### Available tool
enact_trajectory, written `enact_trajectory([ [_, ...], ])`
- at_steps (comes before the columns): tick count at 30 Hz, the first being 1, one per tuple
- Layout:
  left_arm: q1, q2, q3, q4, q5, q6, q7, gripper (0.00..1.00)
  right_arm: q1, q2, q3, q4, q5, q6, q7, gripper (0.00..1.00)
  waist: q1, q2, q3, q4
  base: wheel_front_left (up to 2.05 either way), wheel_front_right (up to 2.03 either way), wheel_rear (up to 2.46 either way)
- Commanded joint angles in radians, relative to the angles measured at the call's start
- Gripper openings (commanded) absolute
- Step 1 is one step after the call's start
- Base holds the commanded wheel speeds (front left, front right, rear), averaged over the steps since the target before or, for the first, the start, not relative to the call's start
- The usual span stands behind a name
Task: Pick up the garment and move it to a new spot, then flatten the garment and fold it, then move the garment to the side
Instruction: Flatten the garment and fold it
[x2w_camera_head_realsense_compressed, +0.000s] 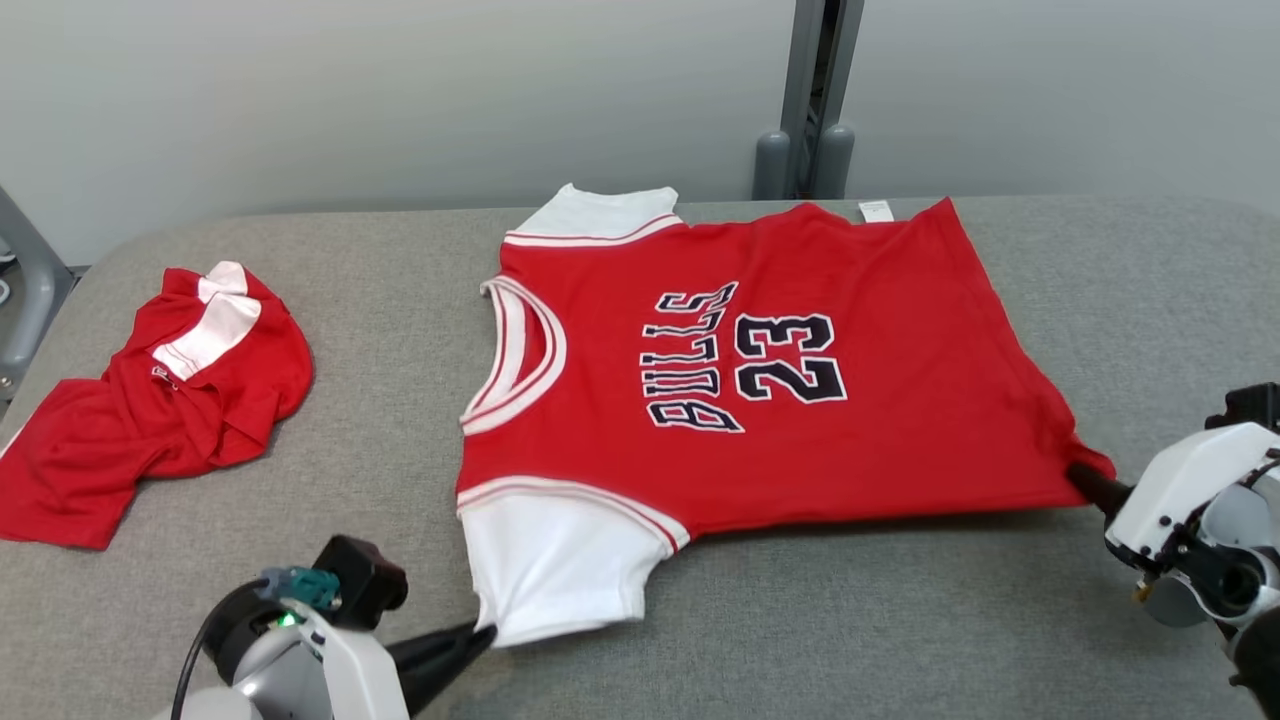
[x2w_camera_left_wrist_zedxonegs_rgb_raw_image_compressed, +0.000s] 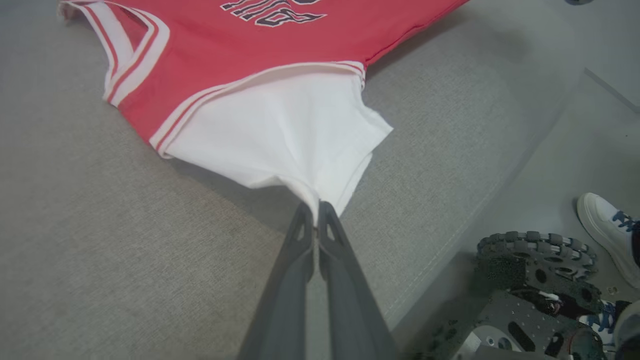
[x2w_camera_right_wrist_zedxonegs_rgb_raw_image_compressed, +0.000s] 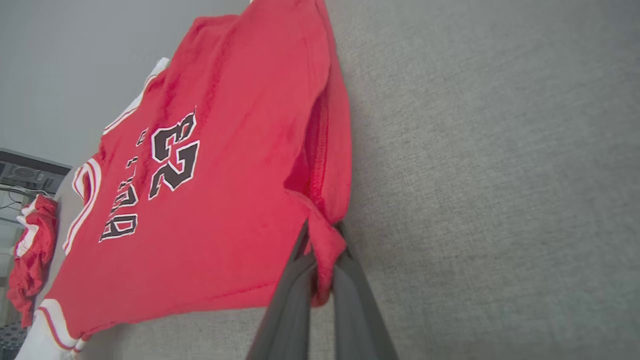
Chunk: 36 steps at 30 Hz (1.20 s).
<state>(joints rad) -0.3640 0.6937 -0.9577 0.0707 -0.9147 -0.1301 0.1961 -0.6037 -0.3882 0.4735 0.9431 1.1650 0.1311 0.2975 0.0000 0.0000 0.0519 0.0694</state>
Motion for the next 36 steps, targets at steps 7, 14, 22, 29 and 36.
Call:
enact_trajectory([
  [7,0.036,0.072,-0.047,-0.080,-0.072,-0.001,0.054,0.00,0.082,-0.067,0.011,-0.062,0.047,-0.001,0.123,0.00,0.0000,0.0000,-0.027,-0.013,0.00,0.00,0.00],
  [14,0.084,0.116,-0.061,-0.135,-0.150,0.006,0.104,0.00,0.176,-0.114,-0.001,-0.138,0.089,-0.001,0.213,0.00,0.0000,0.0000,-0.045,-0.024,0.00,0.00,0.00],
  [22,0.138,0.156,-0.060,-0.192,-0.203,0.040,0.118,0.00,0.292,-0.164,-0.030,-0.226,0.089,-0.001,0.231,0.00,0.0000,0.0000,-0.053,-0.031,0.00,0.00,0.00],
  [29,0.178,0.170,-0.076,-0.226,-0.223,0.050,0.123,0.00,0.411,-0.188,-0.093,-0.346,0.115,-0.001,0.265,0.00,0.0000,0.0000,-0.049,-0.031,0.00,0.00,0.00],
  [36,0.198,0.194,-0.083,-0.269,-0.240,0.052,0.134,0.00,0.503,-0.200,-0.170,-0.455,0.084,-0.001,0.312,0.00,0.0000,0.0000,-0.044,-0.037,0.00,0.00,0.00],
])
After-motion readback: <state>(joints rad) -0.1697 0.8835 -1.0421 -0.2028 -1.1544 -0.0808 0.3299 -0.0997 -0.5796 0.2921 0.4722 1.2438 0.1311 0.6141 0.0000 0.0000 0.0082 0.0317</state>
